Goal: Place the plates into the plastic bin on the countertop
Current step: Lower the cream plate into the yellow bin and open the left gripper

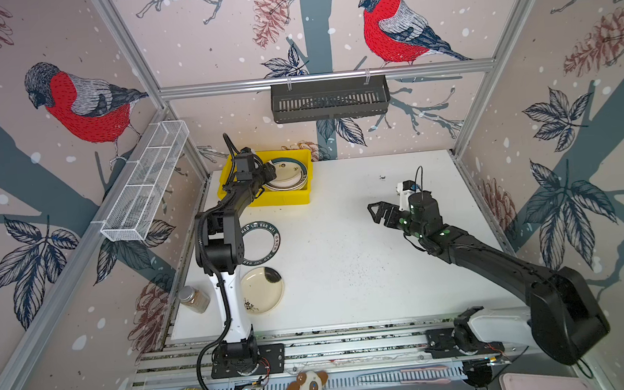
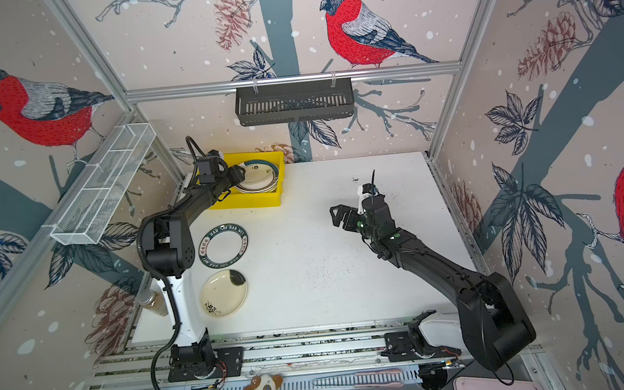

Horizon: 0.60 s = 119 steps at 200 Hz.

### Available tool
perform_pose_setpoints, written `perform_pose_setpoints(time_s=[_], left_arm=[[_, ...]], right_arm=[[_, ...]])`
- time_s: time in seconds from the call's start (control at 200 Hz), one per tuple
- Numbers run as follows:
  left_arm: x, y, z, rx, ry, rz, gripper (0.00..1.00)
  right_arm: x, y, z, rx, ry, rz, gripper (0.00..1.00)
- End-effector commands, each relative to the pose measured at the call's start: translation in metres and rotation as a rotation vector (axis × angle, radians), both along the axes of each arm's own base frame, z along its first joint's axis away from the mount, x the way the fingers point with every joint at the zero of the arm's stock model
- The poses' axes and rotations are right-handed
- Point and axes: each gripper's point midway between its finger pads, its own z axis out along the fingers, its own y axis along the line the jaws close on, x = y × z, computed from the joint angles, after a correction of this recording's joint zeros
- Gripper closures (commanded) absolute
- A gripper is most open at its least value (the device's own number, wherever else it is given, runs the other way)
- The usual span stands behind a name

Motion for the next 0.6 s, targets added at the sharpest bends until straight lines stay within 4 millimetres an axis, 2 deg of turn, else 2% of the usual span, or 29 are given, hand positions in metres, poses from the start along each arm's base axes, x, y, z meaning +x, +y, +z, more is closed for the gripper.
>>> perform_pose_setpoints(time_s=[0.0, 0.38, 0.51, 0.59], left_arm=[[-0.001, 0.002, 0.021, 0.028, -0.074, 0.006, 0.03], [-0.024, 0.011, 0.052, 0.066, -0.133, 0.066, 0.03], [-0.043, 0.016, 0.063, 0.081, -0.146, 0.103, 0.03], [-0.061, 0.026, 0.062, 0.103, -0.127, 0.167, 0.03]], right_arm=[[0.002, 0.002, 0.004, 0.014, -0.017, 0.005, 0.01], [0.0, 0.002, -0.001, 0.01, -0.014, 0.015, 0.01], [-0.003, 0.003, -0.004, 0.009, -0.017, 0.031, 0.01], [-0.005, 0.007, -0.008, 0.001, -0.015, 0.056, 0.01]])
